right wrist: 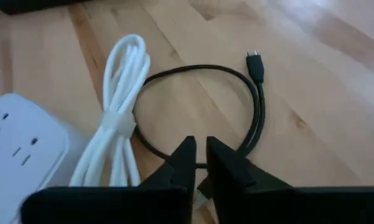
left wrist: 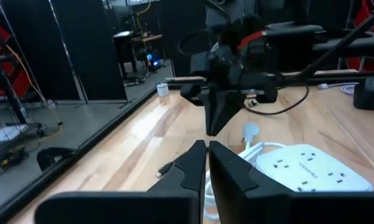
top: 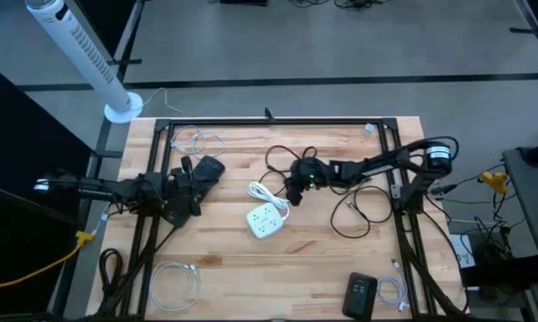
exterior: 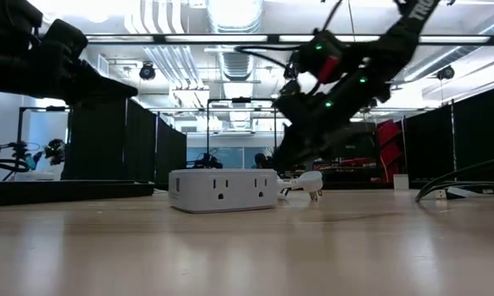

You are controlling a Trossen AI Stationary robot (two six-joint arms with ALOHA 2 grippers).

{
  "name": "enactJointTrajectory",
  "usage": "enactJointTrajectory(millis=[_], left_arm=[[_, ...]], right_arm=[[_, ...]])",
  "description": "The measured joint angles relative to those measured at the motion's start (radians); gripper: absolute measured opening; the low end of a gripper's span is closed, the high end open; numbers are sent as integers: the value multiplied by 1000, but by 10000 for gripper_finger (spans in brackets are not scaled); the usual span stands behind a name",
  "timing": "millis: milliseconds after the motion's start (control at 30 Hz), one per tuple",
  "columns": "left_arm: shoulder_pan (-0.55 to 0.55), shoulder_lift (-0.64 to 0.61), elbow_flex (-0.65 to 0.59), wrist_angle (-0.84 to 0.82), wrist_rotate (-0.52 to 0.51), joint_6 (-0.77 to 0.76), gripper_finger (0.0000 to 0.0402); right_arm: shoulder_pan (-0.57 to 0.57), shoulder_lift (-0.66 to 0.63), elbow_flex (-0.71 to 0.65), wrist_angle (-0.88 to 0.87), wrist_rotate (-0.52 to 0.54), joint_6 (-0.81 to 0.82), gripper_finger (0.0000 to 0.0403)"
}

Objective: Insert USB
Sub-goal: Insert the left black charger cable into the white outlet extension

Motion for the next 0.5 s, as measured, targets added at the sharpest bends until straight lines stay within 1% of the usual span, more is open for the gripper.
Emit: enactJointTrajectory(millis=[100, 233, 367, 500], left_arm=[[0, 0, 0, -17, 5, -36, 27], [0, 3, 0, -27, 50, -59, 50], [0, 18, 0, -25, 72, -59, 70], [0, 52, 0, -2, 73, -80, 86]], right_arm=[[-4, 9, 66, -136, 6, 3, 71], [-4, 9, 134, -292, 40, 87, 119], [-4, 9, 157, -363, 40, 109, 150], [-4, 10, 137, -385, 35, 153, 164]])
